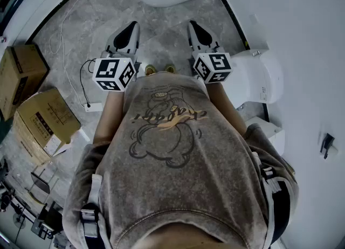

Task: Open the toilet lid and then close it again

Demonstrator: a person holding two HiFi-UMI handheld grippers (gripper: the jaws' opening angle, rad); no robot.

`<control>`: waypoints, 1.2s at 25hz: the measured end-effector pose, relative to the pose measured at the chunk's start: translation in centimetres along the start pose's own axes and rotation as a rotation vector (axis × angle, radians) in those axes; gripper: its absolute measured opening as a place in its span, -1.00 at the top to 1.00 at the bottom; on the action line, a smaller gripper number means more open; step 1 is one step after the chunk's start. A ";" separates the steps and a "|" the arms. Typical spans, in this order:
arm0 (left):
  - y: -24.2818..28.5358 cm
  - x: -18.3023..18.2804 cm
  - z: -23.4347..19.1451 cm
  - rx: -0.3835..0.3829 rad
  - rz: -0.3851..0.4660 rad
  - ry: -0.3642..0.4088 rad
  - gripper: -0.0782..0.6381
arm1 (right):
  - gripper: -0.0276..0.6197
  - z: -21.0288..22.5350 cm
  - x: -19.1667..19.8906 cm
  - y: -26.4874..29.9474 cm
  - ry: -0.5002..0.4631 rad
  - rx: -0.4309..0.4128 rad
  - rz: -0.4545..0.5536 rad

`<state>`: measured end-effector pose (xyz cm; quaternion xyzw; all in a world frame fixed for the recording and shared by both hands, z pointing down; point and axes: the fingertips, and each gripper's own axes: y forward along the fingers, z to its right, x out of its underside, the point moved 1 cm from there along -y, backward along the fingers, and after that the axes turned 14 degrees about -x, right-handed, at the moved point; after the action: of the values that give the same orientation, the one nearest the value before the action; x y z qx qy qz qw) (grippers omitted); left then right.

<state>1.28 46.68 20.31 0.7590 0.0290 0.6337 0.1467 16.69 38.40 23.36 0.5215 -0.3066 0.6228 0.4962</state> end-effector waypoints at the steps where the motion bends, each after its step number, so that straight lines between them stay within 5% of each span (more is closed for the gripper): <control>1: 0.0 0.0 0.1 0.000 0.000 0.000 0.76 | 0.83 0.0 0.0 0.0 0.002 -0.001 0.001; 17: 3.9 2.3 1.0 -0.045 -0.022 0.011 0.76 | 0.83 3.3 1.2 1.4 -0.010 -0.050 -0.055; 30: 16.9 4.3 -2.0 -0.020 -0.108 0.002 0.76 | 0.83 11.7 2.2 10.5 0.035 -0.027 -0.084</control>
<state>-2.27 31.85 29.08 0.7540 0.0636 0.6261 0.1883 10.97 25.20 30.05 0.5165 -0.2840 0.6061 0.5341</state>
